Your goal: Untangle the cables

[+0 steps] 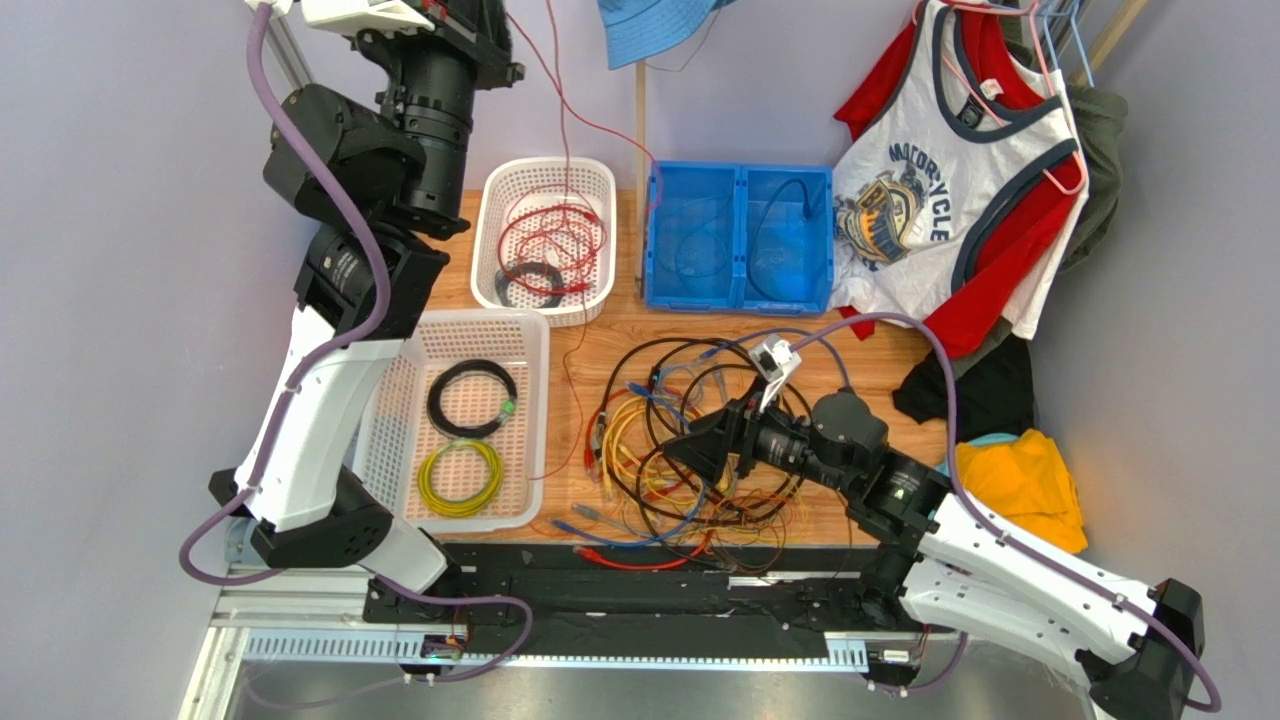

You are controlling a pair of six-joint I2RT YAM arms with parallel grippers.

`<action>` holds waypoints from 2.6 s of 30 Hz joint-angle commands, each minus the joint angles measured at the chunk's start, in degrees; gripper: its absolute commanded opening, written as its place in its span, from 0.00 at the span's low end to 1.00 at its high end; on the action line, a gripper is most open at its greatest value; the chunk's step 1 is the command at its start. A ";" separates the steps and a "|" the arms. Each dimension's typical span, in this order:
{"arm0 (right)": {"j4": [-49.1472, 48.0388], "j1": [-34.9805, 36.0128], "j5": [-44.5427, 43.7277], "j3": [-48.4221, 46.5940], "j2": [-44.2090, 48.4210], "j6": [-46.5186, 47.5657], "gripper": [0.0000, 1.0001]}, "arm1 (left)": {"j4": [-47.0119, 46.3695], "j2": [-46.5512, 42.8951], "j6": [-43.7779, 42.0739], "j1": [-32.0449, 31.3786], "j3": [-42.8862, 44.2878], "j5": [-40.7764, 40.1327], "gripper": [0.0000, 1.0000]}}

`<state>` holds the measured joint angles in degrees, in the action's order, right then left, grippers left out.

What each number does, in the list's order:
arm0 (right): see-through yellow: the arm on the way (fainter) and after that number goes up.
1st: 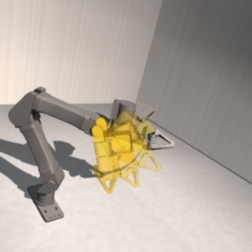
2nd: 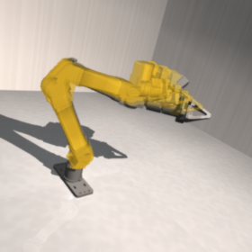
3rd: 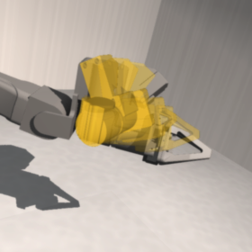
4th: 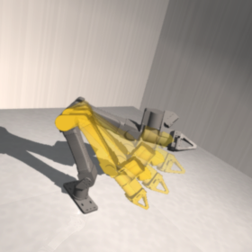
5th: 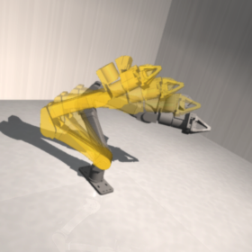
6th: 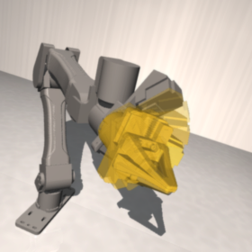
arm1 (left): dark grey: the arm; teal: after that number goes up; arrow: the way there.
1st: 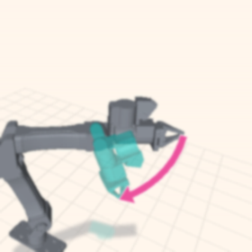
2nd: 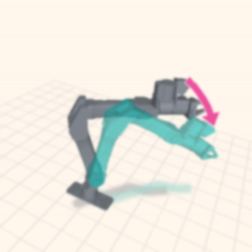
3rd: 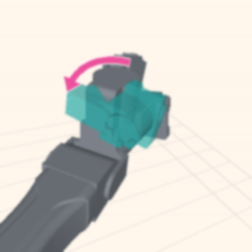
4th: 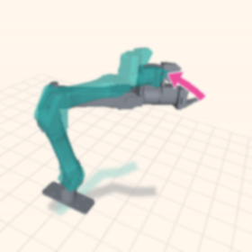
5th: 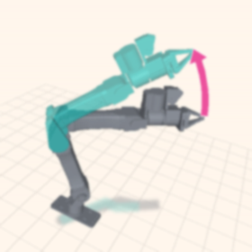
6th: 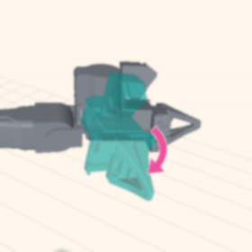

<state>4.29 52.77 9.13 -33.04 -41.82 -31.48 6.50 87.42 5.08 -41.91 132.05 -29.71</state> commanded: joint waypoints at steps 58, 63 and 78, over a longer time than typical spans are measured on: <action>23.03 -15.33 8.80 -90.44 -62.12 7.84 0.00 | -5.36 -37.59 5.64 -4.69 -65.34 -2.02 0.00; 22.61 -15.60 11.26 -95.02 -70.14 7.76 0.00 | -4.30 -31.97 5.38 -1.34 -63.06 -3.68 0.00; 0.55 -20.87 14.87 -102.22 -89.39 3.37 0.00 | -21.87 -7.37 11.18 19.41 -55.24 0.18 0.00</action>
<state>14.98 33.63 22.13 -130.52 -128.25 -25.21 -6.39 75.09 14.37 -24.47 72.27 -31.73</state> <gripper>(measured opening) 0.005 0.010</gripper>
